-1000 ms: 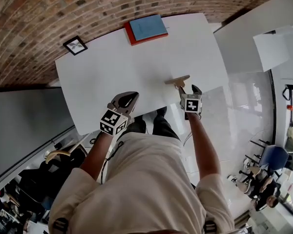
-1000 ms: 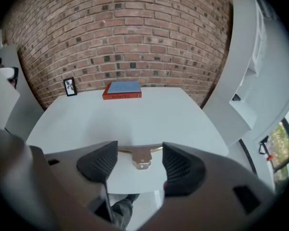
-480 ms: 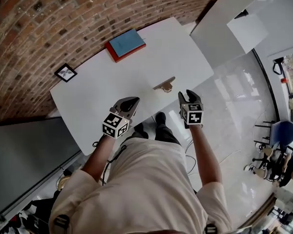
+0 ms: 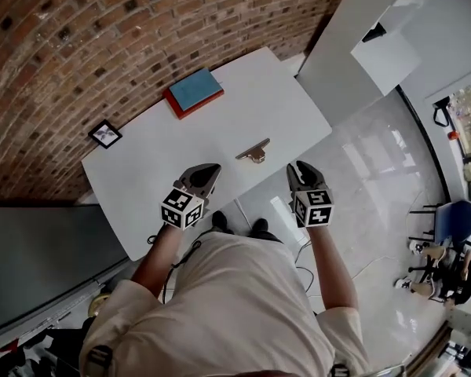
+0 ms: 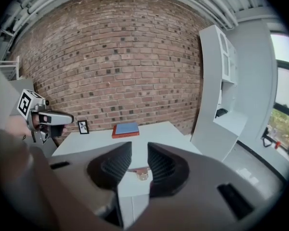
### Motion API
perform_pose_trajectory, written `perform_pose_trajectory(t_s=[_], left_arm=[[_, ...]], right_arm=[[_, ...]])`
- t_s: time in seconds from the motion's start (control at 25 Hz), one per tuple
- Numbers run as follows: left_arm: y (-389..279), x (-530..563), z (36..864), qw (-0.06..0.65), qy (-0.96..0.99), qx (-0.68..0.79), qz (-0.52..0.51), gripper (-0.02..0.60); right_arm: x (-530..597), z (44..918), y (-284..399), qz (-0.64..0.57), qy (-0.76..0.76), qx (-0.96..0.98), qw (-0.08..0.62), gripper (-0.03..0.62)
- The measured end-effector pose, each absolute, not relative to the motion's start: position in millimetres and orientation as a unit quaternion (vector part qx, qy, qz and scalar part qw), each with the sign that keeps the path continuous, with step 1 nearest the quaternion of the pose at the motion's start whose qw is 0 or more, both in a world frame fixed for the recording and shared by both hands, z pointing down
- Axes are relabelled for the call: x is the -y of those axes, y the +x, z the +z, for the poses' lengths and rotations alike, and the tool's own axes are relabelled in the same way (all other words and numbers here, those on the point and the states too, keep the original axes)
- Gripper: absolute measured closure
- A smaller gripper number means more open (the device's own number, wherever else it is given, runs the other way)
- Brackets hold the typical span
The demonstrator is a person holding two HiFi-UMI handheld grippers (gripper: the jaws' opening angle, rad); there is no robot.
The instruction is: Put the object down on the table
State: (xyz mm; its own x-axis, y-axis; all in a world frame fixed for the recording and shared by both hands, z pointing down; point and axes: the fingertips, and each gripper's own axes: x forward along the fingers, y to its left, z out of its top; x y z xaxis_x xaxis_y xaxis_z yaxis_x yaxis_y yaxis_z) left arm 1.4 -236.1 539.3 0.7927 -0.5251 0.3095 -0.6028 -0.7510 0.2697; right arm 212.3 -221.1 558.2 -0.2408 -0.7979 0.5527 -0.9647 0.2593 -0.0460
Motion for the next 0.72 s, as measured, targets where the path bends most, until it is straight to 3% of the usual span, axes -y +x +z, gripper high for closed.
perform_pose_trajectory(t_s=[0.72], left_arm=[[39.3, 210.8, 471.6, 0.138, 0.919, 0.363, 0.068, 0.588]], right_arm=[[183.7, 474.1, 271.0, 0.133, 0.564, 0.806, 0.123, 0.591]])
